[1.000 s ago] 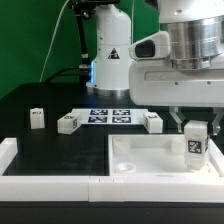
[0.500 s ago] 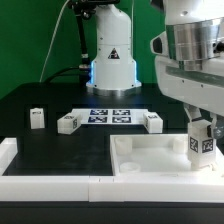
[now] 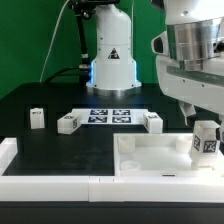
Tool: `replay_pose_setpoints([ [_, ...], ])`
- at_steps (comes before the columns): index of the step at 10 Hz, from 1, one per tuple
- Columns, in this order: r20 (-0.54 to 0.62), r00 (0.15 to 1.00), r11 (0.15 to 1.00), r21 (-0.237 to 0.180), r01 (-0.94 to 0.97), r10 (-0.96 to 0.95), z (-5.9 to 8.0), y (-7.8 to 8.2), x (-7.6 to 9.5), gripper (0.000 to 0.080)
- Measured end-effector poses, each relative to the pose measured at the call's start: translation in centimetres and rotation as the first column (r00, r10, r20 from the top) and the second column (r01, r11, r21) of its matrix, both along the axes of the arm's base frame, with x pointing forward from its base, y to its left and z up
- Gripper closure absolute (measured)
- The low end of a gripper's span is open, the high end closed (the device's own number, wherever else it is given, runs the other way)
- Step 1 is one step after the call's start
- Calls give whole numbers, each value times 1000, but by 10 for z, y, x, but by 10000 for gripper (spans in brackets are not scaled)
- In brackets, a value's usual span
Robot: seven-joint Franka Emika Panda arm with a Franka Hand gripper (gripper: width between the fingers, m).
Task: Assemble one leg
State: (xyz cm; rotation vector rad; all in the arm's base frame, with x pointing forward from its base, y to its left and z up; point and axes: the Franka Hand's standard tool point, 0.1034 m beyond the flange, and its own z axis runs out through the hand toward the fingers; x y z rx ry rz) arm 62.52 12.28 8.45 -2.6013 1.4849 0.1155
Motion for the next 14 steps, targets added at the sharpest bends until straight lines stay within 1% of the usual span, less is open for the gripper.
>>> replay_pose_setpoints([
  [1,22,983,983,-19,-182,182,1,0,0,160],
  [2,43,930,931,-42,-363,365,0,0,0,153],
  [3,54,874,876,-57,-479,482,0,-1,0,153],
  [4,67,758,761,-82,-644,649,0,-3,1,150],
  [5,68,704,707,-92,-701,707,0,-2,1,150],
  [6,62,553,556,-120,-822,831,-1,-3,0,150],
  [7,49,406,408,-140,-902,913,-2,-4,0,150],
  [8,46,289,293,-148,-945,956,-3,-6,0,150],
  [9,47,223,228,-150,-962,974,-4,-8,0,150],
  [10,48,177,182,-153,-971,983,-4,-9,0,150],
  [12,48,187,192,-152,-970,981,-4,-9,0,414],
  [13,49,194,199,-152,-968,980,-4,-9,0,414],
  [14,49,237,241,-150,-959,970,-4,-9,0,509],
])
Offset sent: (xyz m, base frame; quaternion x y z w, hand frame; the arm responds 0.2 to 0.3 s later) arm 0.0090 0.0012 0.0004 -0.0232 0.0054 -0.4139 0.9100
